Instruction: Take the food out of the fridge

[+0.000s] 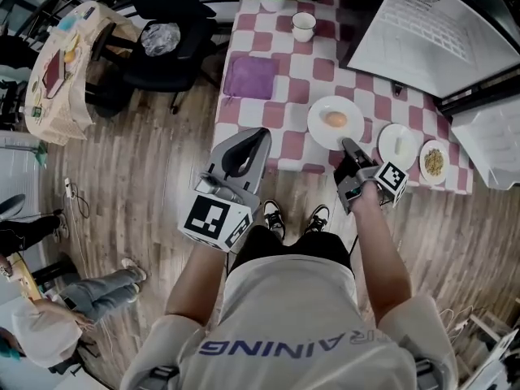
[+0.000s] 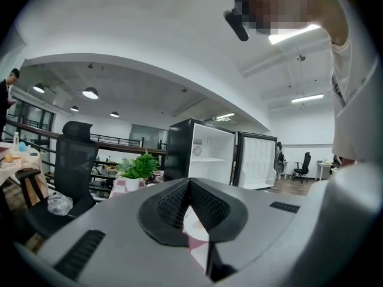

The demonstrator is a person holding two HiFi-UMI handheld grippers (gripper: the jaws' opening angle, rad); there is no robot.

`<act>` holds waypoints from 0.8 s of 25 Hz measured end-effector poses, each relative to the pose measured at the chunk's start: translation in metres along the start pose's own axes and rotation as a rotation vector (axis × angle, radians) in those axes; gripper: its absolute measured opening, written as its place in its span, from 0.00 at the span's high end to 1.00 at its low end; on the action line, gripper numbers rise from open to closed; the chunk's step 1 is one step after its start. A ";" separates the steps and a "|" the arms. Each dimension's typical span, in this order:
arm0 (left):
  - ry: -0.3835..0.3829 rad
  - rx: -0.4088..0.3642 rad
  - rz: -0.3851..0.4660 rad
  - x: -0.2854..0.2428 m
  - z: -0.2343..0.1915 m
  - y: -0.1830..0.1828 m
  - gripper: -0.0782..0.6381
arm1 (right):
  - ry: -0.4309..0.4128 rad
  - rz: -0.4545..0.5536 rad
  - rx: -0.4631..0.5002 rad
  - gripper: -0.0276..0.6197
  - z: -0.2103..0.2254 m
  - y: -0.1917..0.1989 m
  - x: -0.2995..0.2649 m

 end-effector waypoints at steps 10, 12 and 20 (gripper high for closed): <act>-0.040 0.013 -0.066 -0.011 0.003 0.021 0.88 | 0.071 -0.064 -0.035 0.91 0.039 -0.002 -0.021; -0.043 0.014 -0.076 -0.012 0.002 0.024 0.88 | 0.079 -0.075 -0.034 0.91 0.043 0.000 -0.023; -0.045 0.023 -0.090 -0.019 -0.002 0.029 0.88 | 0.108 -0.072 -0.044 0.91 0.052 0.000 -0.030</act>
Point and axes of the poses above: the fingertips, and each gripper's own axes: x backward along the fingers, z to its right, y out of its underside, the point moved 1 cm from there along x, backward along the fingers, and after that the axes turned 1 degree about x, right-handed, at the moved point
